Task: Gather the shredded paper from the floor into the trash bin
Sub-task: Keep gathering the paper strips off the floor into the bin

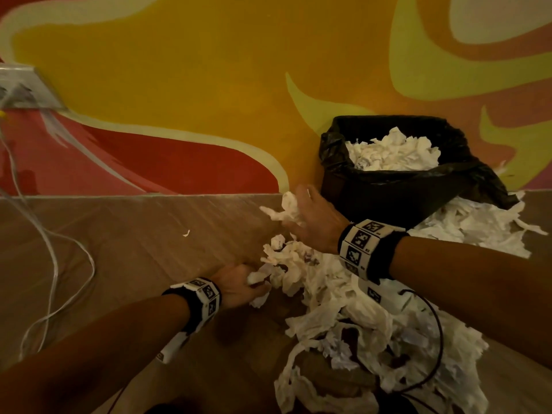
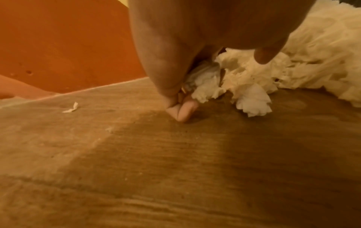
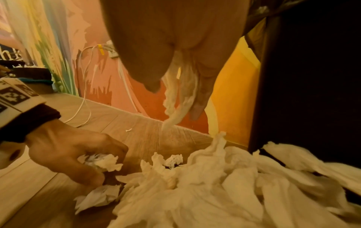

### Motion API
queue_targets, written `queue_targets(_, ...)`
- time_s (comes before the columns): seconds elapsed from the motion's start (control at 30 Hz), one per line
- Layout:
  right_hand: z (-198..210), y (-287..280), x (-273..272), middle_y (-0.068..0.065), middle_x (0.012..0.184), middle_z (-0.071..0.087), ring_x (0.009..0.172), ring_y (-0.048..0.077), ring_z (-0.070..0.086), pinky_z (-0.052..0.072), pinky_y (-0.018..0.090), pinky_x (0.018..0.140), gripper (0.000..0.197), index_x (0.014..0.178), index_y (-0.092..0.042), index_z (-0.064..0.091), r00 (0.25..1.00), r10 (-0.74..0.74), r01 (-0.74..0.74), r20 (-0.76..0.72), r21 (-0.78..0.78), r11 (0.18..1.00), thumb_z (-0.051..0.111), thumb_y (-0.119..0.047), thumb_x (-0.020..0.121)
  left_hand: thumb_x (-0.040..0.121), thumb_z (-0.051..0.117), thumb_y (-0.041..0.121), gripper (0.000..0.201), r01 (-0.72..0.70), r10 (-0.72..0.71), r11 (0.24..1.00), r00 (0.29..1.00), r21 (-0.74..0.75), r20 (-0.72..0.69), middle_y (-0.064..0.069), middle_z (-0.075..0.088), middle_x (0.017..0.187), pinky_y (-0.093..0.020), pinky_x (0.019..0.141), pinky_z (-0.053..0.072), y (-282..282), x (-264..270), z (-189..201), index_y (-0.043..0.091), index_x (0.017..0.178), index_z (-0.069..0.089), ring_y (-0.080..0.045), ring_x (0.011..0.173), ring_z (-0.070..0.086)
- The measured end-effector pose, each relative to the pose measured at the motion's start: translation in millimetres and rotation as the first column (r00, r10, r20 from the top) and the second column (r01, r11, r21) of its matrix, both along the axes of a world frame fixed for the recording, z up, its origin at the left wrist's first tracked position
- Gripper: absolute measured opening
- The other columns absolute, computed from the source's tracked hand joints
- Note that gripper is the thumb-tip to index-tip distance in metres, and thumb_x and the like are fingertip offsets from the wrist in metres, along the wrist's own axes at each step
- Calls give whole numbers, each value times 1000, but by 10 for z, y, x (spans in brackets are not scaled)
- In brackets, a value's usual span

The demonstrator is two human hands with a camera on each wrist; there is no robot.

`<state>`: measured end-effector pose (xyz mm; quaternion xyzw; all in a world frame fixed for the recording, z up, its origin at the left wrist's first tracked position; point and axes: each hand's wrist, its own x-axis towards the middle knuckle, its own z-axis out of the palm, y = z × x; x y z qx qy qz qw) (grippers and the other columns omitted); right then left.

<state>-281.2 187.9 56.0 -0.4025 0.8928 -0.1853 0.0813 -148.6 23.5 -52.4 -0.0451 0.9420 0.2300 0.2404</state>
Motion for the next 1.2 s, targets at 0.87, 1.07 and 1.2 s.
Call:
queue_targets(0.87, 50, 467, 32, -10, 69, 53, 60, 11, 54, 41, 29, 53, 53, 80, -33, 42, 991, 100, -116, 91, 194, 974, 24, -84, 79, 97, 54, 28, 59, 83, -90, 995, 987, -54, -136, -1, 42, 146, -29, 103, 36, 204, -476, 11, 24, 149, 29, -24, 130, 44)
queue_targets(1.07, 0, 519, -38, -5, 79, 36, 74, 15, 41, 34, 30, 71, 28, 82, -19, 46, 990, 35, -63, 137, 199, 978, 36, -37, 101, 92, 58, 37, 45, -12, 8, 998, 999, -66, -52, -8, 58, 126, -37, 96, 45, 303, -521, -17, 18, 131, 52, -28, 113, 56)
queue_targets(1.2, -32, 537, -58, 2, 97, 42, 85, 17, 43, 35, 29, 76, 9, 91, -17, 46, 976, 36, -87, 213, 233, 969, 44, -23, 98, 94, 53, 21, 22, -86, 94, 973, 995, 216, -29, -9, 64, 111, -44, 92, 49, 274, -491, 124, 11, 113, 59, -26, 101, 60)
